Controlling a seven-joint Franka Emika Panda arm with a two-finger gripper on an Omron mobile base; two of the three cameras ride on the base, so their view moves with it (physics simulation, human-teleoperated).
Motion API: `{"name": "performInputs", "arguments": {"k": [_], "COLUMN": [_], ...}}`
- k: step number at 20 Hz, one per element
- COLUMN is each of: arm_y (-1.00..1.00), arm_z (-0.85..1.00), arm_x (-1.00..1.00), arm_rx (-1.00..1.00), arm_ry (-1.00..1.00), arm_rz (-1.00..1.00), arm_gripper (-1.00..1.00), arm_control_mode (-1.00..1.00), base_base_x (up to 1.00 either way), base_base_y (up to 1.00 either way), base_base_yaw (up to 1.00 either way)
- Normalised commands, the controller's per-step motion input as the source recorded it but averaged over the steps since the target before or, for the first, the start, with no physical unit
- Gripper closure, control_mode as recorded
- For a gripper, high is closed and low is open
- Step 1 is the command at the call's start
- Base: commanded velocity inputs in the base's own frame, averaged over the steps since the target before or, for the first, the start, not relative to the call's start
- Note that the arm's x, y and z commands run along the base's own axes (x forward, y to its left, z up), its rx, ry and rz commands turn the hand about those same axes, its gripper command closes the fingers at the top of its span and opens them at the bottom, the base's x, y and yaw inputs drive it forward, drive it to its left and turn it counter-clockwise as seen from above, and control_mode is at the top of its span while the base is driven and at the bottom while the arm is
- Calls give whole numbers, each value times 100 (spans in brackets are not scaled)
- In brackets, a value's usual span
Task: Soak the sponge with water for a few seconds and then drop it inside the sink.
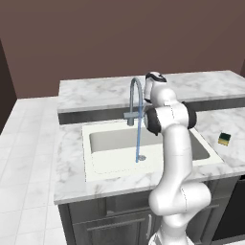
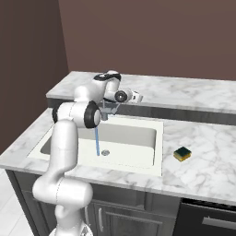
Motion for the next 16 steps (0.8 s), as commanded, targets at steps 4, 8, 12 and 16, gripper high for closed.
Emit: {"name": "performInputs", "arguments": {"k": [4, 8, 12, 16], "arm_y": [-20, -9, -1, 0], "arm_z": [49, 45, 49, 49], "arm_x": [-47, -55, -59, -55], "arm_rx": [5, 3, 1, 0], "arm_ry": [2, 1, 0, 1], "arm_rz": [0, 0, 0, 0], "arm_gripper": [-100, -100, -100, -100], "arm_control_mode": [-100, -100, -100, -100], "base_base_x": [0, 0, 0, 0], "base_base_y": [0, 0, 0, 0], "base_base_yaw": [0, 0, 0, 0]}}
